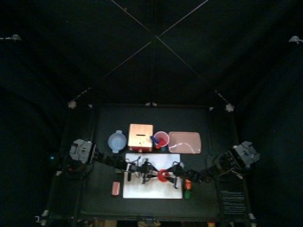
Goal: Get the cutter from the drawer then cut the dough then place the extra dough in the bowl
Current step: Cut the dough
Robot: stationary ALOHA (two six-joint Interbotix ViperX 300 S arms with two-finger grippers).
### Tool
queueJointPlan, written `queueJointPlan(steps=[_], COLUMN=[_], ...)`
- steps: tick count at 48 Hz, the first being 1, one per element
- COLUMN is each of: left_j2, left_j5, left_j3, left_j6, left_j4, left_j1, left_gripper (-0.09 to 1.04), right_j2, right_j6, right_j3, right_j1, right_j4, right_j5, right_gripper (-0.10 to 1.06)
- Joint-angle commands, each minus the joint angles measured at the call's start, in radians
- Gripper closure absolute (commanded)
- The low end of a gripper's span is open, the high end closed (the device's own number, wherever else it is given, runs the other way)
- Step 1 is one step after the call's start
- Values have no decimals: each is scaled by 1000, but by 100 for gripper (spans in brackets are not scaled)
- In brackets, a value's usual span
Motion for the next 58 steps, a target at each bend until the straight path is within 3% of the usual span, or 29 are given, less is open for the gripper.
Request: queueJointPlan(steps=[1, 11, 29, 58], left_j2=[-25, -18, 17, 18], left_j5=[-5, 2, 75, 77], left_j3=[-8, -12, -60, -64], left_j6=[2, 0, 0, -2], left_j4=[3, 5, 6, 5], left_j1=[-2, -5, -5, -5], left_gripper=[30, 40, 41, 41], right_j2=[-40, -32, -23, -9], right_j6=[2, 3, 5, 6], right_j3=[-17, -21, -23, -28], right_j1=[-11, -12, -14, -14], right_j4=[-25, -28, -18, -18], right_j5=[0, 18, 34, 49], right_gripper=[17, 18, 18, 18])
